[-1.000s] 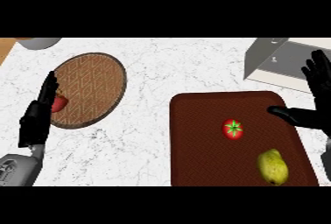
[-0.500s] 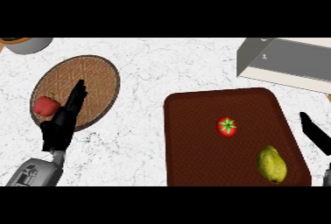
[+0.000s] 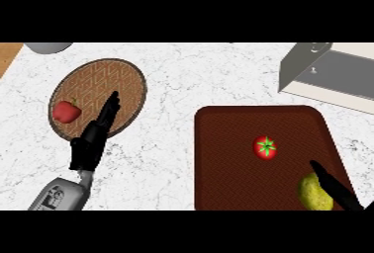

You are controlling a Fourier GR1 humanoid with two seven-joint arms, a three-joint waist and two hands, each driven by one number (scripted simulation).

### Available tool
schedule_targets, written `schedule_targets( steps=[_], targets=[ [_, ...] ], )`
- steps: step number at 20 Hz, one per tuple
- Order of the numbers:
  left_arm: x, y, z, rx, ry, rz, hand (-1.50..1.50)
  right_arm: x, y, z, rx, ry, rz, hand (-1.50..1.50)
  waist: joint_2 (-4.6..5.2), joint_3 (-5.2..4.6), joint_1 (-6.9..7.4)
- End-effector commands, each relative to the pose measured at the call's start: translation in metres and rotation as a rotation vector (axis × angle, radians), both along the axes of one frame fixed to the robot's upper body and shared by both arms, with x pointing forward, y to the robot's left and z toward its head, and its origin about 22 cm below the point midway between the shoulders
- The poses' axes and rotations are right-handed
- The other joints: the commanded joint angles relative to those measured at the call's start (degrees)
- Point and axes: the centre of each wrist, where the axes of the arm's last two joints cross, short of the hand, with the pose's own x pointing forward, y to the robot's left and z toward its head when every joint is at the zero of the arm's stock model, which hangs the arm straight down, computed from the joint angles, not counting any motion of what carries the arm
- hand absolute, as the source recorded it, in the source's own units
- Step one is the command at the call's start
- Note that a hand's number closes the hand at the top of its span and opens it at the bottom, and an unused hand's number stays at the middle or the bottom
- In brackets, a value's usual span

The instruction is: Pick the tomato from the tray and place it in the tiered shelf

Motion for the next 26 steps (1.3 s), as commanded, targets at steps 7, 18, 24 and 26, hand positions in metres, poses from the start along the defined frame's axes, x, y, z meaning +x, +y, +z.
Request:
schedule_targets(
  steps=[7,18,24,26],
  targets=[
    [-0.001,-0.012,0.0,0.005,-0.006,-0.018,0.0,-0.004,0.027,0.066,-0.064,0.273,0.142,-1.5,0.28,-0.21,1.8],
    [0.015,-0.012,0.011,-0.004,-0.01,-0.042,0.0,0.02,0.043,0.125,-0.204,0.842,0.238,-1.5,0.46,-0.27,2.53],
    [0.004,-0.002,-0.006,0.004,0.014,-0.038,0.0,0.035,0.09,0.141,-0.191,0.859,0.272,-1.5,0.19,-0.12,2.01],
    [0.017,-0.006,0.0,0.013,0.013,-0.025,0.0,0.038,0.096,0.144,-0.201,0.869,0.276,-1.5,0.18,-0.1,1.44]
  ],
)
